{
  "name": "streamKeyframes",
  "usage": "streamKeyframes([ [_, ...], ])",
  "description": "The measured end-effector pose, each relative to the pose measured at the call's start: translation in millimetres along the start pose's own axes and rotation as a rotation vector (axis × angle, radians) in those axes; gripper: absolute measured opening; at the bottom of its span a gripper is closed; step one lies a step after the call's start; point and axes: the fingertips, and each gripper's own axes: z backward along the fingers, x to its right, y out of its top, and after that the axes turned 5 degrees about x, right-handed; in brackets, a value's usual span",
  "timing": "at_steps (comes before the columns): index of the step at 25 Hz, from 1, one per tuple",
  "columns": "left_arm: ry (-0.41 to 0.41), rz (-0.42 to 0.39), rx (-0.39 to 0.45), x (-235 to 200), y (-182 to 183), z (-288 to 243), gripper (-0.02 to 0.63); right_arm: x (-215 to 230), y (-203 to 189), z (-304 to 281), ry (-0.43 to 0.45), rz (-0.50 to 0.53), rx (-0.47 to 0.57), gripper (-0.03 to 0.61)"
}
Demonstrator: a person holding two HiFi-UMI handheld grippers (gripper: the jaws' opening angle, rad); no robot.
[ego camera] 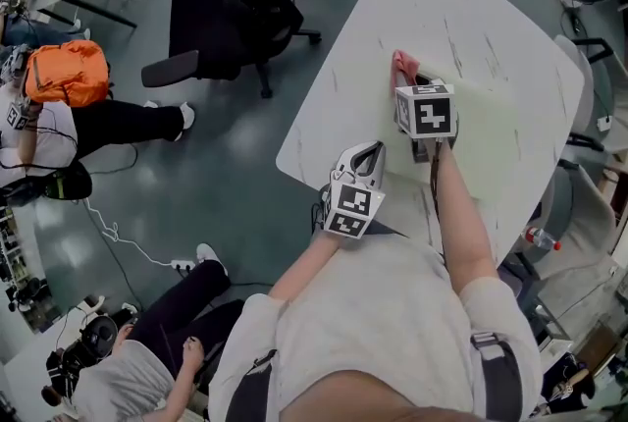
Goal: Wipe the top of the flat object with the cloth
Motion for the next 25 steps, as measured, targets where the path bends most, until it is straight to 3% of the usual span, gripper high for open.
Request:
streamKeyframes([
  [25, 0.028, -0.031, -0.001, 1, -1, -1, 0.012, 111, -53, 64, -0.156, -0.184, 0.022, 0.029],
])
